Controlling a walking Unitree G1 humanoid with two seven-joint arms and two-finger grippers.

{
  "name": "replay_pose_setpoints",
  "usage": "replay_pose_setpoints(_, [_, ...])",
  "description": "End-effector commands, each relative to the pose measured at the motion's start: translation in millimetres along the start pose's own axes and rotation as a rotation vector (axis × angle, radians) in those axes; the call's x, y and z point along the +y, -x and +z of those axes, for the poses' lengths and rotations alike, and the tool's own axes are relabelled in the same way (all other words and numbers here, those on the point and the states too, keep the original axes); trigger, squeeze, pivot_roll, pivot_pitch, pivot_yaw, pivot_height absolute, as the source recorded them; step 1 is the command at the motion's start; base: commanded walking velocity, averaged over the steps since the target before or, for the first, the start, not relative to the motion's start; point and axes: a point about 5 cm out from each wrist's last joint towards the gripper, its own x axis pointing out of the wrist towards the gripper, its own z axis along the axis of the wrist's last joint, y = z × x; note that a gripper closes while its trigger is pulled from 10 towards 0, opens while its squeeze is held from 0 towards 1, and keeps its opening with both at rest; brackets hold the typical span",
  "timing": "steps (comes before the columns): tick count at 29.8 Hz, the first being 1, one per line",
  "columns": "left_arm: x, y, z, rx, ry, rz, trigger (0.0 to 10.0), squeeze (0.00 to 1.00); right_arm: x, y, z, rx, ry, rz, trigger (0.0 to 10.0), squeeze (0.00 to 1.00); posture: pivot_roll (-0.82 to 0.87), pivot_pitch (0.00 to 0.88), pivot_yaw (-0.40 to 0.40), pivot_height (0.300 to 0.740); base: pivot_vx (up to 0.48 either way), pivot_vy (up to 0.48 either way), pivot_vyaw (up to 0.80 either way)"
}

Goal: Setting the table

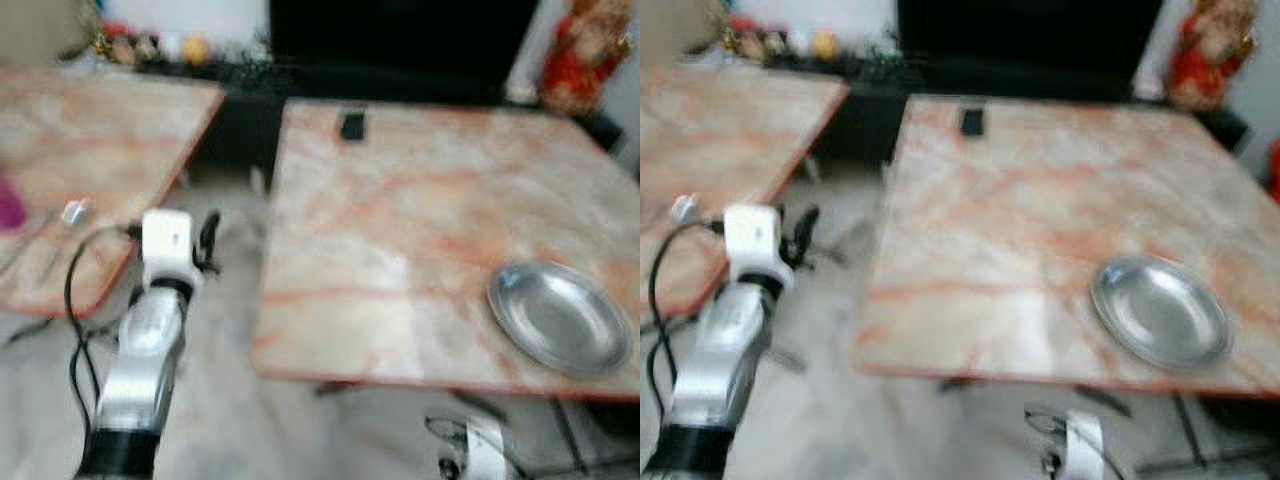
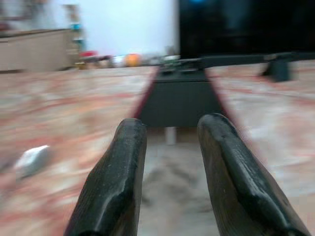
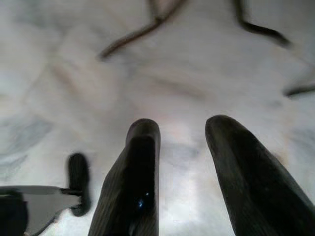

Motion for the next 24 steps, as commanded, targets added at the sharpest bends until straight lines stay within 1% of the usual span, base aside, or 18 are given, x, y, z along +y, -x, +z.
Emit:
replay_pose_setpoints(1, [-7.4,-0.5,2.7,-0.01,-0.005,-0.02,10.0,0.0,-7.9,2.1,-6.7,0.015,-0.025,-0.025,10.0,0.0,0.14,0.0,-0.056,0.74,0.0,0.382,0.0])
replay_pose_setpoints(16, [-8.3,-1.1,3.8,-0.017,-0.004,-0.024,10.0,0.0,-7.8,2.4,-7.7,0.022,-0.002,-0.018,10.0,0.0,0.14,0.0,-0.054,0.74,0.0,0.388,0.0])
replay_pose_setpoints(24, [-9.8,0.9,2.7,-0.018,-0.003,-0.039,10.0,0.0,-7.6,2.8,-10.0,0.027,0.0,-0.02,10.0,0.0,0.13,0.0,-0.047,0.74,0.0,0.389,0.0])
